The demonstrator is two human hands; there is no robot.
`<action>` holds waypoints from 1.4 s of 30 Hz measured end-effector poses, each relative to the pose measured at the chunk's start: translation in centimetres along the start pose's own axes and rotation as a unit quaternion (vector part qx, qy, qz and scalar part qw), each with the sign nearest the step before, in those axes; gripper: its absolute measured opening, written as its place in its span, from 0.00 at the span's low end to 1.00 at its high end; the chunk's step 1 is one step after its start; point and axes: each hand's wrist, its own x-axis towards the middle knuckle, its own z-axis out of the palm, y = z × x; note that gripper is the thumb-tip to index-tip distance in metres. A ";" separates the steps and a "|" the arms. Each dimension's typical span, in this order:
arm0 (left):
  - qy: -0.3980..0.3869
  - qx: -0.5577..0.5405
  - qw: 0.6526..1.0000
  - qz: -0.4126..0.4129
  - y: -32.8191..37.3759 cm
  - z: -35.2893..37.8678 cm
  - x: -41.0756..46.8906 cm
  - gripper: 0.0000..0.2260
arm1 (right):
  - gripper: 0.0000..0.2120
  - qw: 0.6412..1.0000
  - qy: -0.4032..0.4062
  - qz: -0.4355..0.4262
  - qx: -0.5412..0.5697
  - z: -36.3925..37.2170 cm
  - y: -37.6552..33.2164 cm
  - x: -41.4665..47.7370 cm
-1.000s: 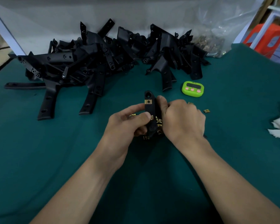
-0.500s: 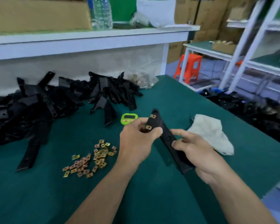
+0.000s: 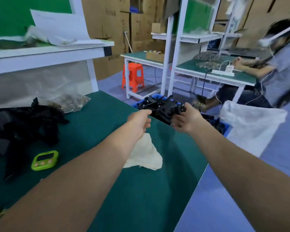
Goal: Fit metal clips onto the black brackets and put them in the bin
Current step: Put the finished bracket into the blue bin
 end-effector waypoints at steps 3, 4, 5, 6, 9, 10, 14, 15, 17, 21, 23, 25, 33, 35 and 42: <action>0.068 0.034 0.997 0.013 -0.7 -2.0 1.1 0.02 | 0.12 0.988 0.007 -0.035 -0.149 1.9 3.2 0.5; 0.093 0.056 0.993 0.035 -1.1 -3.0 1.3 0.01 | 0.10 0.981 -0.012 -0.064 -0.182 3.0 4.7 -0.1; 0.114 0.076 0.988 0.067 -1.5 -4.2 1.4 0.03 | 0.09 0.974 -0.044 -0.096 -0.199 4.2 6.2 -0.8; 0.133 0.096 0.981 0.099 -1.8 -5.4 1.2 0.05 | 0.08 0.968 -0.078 -0.117 -0.210 5.4 7.4 -1.6; 0.173 0.162 0.958 0.163 -2.6 -9.3 0.1 0.09 | 0.10 0.942 -0.147 -0.161 -0.256 8.8 9.8 -3.3; 0.188 0.185 0.948 0.180 -3.0 -10.9 -0.5 0.10 | 0.11 0.933 -0.162 -0.173 -0.272 10.0 10.4 -3.9; 0.277 0.264 0.891 0.246 -2.9 -18.1 -2.9 0.10 | 0.13 0.895 -0.198 -0.227 -0.328 15.6 12.7 -5.7; 0.304 0.273 0.876 0.256 -2.7 -20.2 -3.4 0.10 | 0.13 0.887 -0.209 -0.240 -0.334 17.3 13.1 -5.7; 0.349 0.279 0.852 0.272 -1.9 -24.3 -4.2 0.09 | 0.11 0.868 -0.233 -0.262 -0.351 21.1 13.3 -5.3; 0.373 0.314 0.834 0.260 0.3 -32.3 -4.4 0.06 | 0.28 0.814 -0.276 -0.269 -0.436 30.2 12.7 -3.6; 0.362 0.330 0.839 0.237 1.2 -35.4 -3.7 0.10 | 0.37 0.796 -0.255 -0.304 -0.457 34.5 12.4 -2.9; 0.341 0.343 0.845 0.226 1.9 -37.6 -2.6 0.17 | 0.45 0.760 -0.179 -0.381 -0.496 38.0 12.1 -2.2; 0.280 0.241 0.907 0.204 3.7 -40.6 1.4 0.28 | 0.07 0.569 -0.073 -0.414 -0.707 43.3 11.4 -0.3; 0.266 0.218 0.916 0.206 3.7 -40.5 1.1 0.25 | 0.06 0.581 -0.040 -0.434 -0.688 41.4 10.2 0.0; 0.211 0.205 0.931 0.216 1.0 -36.4 -4.0 0.12 | 0.11 0.573 0.018 -0.471 -0.671 31.3 8.8 -4.4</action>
